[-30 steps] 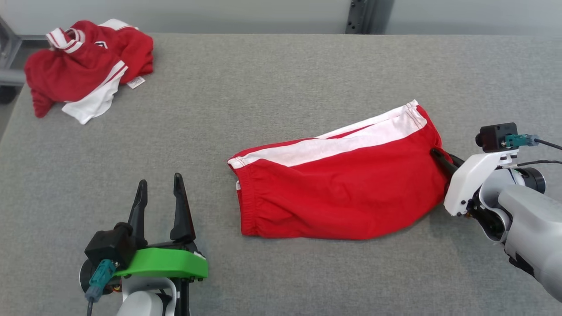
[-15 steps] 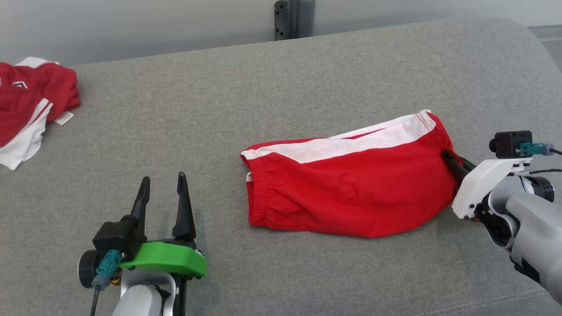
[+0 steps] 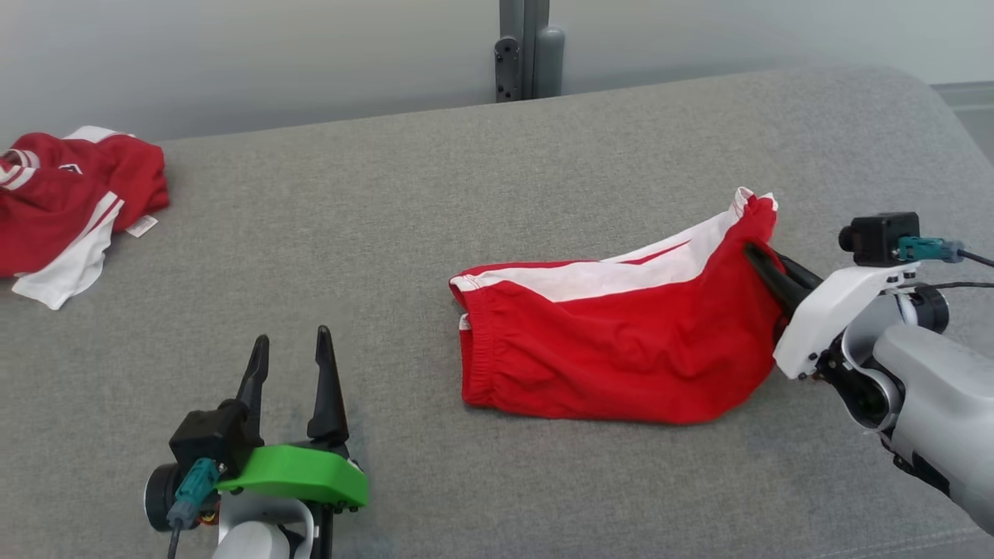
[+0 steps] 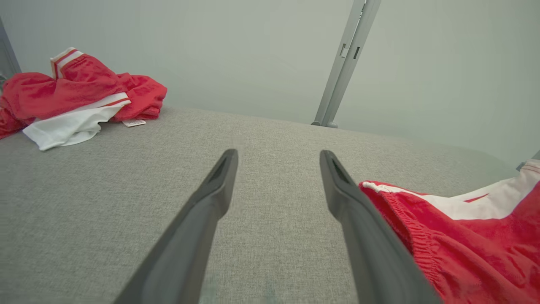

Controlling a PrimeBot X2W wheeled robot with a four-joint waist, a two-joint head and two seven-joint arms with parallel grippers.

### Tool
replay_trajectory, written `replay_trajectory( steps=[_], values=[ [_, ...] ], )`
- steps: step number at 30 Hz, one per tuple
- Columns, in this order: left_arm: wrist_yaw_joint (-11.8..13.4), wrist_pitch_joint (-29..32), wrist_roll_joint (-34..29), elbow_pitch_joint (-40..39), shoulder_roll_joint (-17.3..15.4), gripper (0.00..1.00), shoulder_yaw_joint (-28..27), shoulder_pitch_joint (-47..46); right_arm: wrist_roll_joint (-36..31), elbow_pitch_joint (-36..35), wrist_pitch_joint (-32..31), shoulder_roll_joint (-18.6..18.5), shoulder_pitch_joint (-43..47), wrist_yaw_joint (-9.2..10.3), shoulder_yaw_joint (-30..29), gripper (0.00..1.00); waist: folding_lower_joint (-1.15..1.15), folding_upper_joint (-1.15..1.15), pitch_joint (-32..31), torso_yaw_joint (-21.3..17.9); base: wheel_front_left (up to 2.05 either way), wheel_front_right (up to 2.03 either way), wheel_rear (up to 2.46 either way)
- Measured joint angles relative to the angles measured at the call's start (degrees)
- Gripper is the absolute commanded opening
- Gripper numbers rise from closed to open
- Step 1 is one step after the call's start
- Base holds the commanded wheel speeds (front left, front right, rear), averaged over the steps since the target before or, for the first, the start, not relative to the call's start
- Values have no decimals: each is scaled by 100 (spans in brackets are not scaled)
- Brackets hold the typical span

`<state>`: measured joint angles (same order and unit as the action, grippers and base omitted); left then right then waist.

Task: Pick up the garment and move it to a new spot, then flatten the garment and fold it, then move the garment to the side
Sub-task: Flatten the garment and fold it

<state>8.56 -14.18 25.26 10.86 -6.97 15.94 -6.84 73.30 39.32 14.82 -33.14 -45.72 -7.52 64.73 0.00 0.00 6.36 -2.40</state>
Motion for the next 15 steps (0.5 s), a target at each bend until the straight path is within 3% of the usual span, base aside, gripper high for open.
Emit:
replay_trajectory(
  steps=[7,15],
  values=[
    [-18,-3,45,14,26,100,48,179,-221,-776,18,188,116,0,-110,0,0,0,-216,238,0,0,0],
    [-24,0,86,-52,26,100,98,272,-275,-951,18,850,230,1,-125,0,0,0,-374,517,0,0,0]
  ],
)
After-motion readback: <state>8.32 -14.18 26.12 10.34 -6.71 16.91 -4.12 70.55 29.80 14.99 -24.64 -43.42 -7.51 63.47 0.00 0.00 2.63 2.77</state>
